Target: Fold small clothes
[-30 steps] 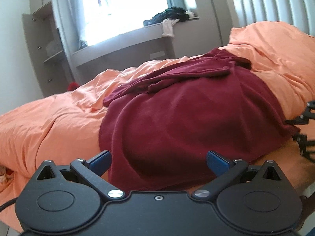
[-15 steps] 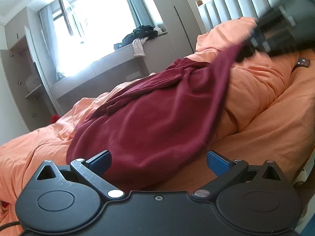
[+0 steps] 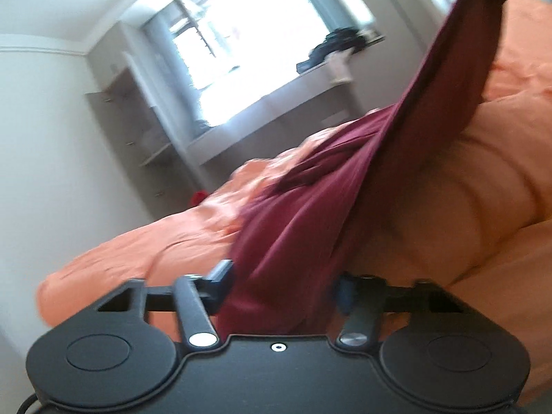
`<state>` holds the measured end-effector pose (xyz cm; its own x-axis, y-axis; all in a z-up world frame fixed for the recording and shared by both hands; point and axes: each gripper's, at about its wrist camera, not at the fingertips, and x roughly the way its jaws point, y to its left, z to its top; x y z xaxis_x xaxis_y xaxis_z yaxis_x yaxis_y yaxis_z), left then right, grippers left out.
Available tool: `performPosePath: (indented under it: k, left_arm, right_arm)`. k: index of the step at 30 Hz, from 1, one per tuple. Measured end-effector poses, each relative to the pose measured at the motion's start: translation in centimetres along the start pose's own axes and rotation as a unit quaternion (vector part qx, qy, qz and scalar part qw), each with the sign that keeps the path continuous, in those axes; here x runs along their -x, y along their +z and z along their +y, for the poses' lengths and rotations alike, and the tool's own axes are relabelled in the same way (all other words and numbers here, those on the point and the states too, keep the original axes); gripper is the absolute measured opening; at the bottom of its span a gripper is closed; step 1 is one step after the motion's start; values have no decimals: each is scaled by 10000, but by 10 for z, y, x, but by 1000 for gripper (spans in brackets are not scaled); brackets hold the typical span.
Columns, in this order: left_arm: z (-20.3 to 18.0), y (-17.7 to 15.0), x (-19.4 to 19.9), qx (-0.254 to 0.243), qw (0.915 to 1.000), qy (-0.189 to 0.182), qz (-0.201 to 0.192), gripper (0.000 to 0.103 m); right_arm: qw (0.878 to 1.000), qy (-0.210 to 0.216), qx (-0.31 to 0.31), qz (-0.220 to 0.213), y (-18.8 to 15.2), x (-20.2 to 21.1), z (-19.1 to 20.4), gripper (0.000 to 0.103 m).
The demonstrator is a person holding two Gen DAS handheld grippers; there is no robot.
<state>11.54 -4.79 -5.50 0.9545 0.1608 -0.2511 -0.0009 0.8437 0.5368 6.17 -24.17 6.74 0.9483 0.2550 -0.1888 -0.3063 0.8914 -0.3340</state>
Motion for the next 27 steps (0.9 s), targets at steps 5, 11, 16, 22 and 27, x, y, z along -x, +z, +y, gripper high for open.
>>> performPosePath:
  k: [5, 11, 16, 22, 27]
  left_arm:
    - [13, -5, -4, -227, 9987, 456, 81, 25]
    - [30, 3, 10, -3, 9977, 536, -413, 4]
    - [48, 26, 35, 172, 9912, 621, -1158, 3]
    - [56, 59, 82, 239, 9833, 349, -1772, 3]
    - [69, 80, 121, 433, 9758, 119, -2142, 3]
  right_arm:
    - [9996, -154, -190, -144, -4, 4, -7, 9]
    - [9990, -363, -183, -205, -16, 6, -6, 8]
    - [9951, -753, -331, -554, -23, 31, -10, 7]
    - [9855, -1267, -597, -962, -24, 79, -19, 7]
    - [9784, -1444, -723, -1292, -17, 120, -25, 7]
